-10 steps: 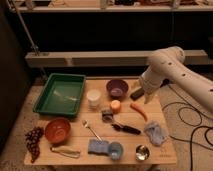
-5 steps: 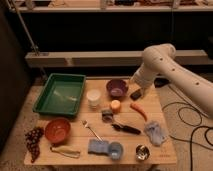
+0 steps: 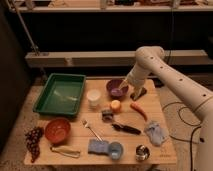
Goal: Place apple in metal cup
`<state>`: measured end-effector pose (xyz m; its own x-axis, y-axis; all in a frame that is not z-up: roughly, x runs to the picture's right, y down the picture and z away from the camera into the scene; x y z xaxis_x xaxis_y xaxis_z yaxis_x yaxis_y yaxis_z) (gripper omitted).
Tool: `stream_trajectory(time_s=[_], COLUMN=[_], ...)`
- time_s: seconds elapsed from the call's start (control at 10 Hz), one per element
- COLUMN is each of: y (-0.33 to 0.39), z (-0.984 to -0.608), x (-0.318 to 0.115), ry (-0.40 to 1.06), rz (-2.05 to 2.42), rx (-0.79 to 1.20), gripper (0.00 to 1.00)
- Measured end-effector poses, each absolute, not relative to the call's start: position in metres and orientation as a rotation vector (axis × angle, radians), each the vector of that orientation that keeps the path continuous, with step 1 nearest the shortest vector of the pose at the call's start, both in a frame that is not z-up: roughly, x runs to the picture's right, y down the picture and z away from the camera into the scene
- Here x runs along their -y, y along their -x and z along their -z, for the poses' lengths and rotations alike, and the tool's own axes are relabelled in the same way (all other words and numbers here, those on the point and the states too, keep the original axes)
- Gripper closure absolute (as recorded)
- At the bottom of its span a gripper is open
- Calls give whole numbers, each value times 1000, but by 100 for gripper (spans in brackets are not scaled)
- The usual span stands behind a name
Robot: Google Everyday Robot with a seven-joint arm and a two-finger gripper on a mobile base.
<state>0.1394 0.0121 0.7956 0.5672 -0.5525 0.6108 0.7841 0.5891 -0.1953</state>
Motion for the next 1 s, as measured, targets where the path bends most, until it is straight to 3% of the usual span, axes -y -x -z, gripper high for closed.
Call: stream_trajectory(time_s=[0.4,1.0], y=[-137,-82], z=[-794,-801], x=[-13,-38], ry=[454,292], rz=[856,1110], rx=[539,602], gripper=[35,35])
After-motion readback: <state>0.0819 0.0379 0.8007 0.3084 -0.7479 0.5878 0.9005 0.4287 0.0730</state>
